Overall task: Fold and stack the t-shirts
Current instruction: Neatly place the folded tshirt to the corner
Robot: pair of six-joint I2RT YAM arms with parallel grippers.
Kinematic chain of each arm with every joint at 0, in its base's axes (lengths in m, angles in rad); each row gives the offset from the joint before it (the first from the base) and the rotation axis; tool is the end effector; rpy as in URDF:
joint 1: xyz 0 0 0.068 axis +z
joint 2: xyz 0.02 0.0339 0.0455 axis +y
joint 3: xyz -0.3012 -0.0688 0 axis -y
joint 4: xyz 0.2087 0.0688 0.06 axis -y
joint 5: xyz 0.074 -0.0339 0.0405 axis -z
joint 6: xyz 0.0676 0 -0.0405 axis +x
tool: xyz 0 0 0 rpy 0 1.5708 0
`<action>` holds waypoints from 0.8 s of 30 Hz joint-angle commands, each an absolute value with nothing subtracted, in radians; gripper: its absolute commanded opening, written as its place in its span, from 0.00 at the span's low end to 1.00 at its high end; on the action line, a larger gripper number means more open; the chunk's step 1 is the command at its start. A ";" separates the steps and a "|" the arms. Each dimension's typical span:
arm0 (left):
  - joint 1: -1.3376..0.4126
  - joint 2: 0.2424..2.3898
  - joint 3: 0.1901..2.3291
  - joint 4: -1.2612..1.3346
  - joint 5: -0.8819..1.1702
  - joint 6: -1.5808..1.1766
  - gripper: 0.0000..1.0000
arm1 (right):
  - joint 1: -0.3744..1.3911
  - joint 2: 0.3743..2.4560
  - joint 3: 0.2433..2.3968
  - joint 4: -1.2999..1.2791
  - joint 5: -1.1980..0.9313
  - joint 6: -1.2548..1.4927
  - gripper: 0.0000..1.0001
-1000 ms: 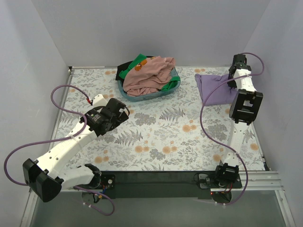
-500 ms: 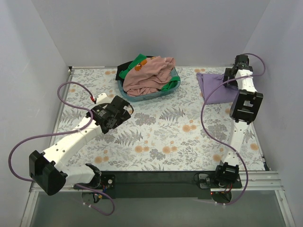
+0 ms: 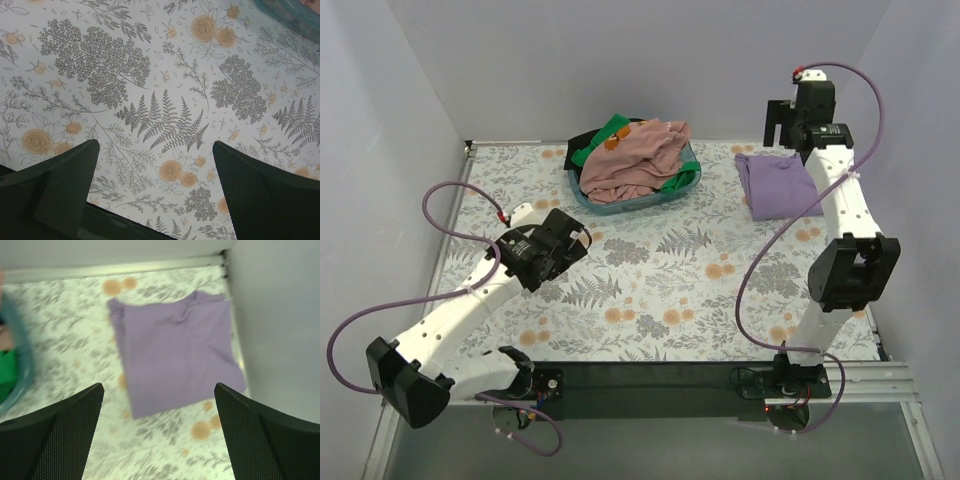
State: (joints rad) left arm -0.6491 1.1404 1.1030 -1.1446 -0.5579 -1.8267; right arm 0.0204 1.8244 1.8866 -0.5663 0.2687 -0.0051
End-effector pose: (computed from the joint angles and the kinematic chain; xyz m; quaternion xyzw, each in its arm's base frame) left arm 0.1450 -0.0651 0.3178 -0.5681 0.7549 -0.0872 0.3160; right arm 0.4223 -0.0093 0.4107 0.0572 0.8541 -0.1115 0.5047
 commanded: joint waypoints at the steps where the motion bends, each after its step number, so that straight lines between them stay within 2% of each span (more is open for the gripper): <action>1: -0.643 1.048 1.082 -1.195 -0.565 -1.851 0.98 | 0.112 1.712 1.735 -0.601 0.264 0.087 0.98; 7: -0.641 0.914 1.016 -1.181 -0.565 -1.848 0.98 | 0.250 1.373 1.312 -0.581 0.258 0.272 0.99; 8: -0.641 0.881 1.003 -1.177 -0.557 -1.848 0.98 | 0.258 1.268 1.236 -0.549 0.229 0.294 0.98; 9: -0.641 0.862 0.991 -1.170 -0.549 -1.848 0.98 | 0.271 1.211 1.095 -0.525 0.210 0.317 0.98; 13: -0.641 0.815 0.940 -1.154 -0.529 -1.859 0.98 | 0.291 0.933 0.764 -0.453 0.146 0.399 0.98; 17: -0.641 0.798 0.910 -1.167 -0.532 -1.890 0.98 | 0.293 0.683 0.594 -0.427 0.026 0.419 0.99; 24: -0.641 0.753 0.888 -1.174 -0.543 -1.930 0.98 | 0.291 0.554 0.555 -0.423 0.066 0.433 0.98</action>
